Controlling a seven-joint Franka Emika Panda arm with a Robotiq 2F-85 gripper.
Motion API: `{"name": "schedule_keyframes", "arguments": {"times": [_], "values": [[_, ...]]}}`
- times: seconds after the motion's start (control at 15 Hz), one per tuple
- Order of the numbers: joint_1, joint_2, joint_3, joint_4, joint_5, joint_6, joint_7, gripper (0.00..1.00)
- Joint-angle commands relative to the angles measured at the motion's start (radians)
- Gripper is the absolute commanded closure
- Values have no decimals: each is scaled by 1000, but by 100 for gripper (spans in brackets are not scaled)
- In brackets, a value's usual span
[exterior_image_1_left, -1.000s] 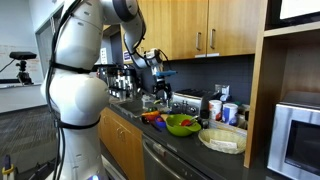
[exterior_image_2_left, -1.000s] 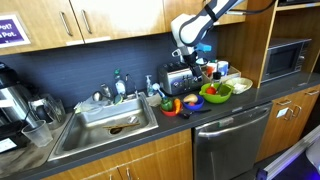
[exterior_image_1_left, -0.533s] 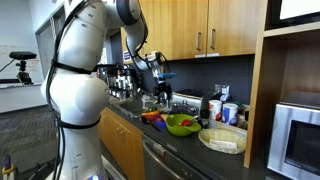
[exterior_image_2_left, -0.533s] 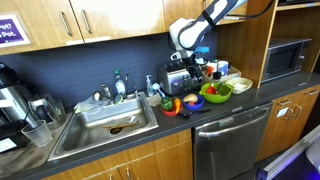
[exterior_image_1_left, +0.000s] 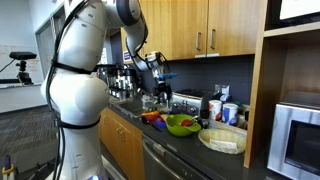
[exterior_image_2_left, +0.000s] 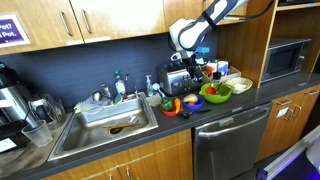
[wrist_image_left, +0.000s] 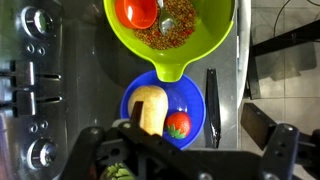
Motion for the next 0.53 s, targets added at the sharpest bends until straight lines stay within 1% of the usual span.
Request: {"name": "schedule_keyframes", "arguments": {"times": [0.0, 0.27, 0.47], "values": [[-5, 24, 11, 12, -6, 74, -48, 0], [-4, 48, 25, 1, 1, 210, -120, 0], [-9, 66, 32, -2, 26, 254, -152, 0]]}}
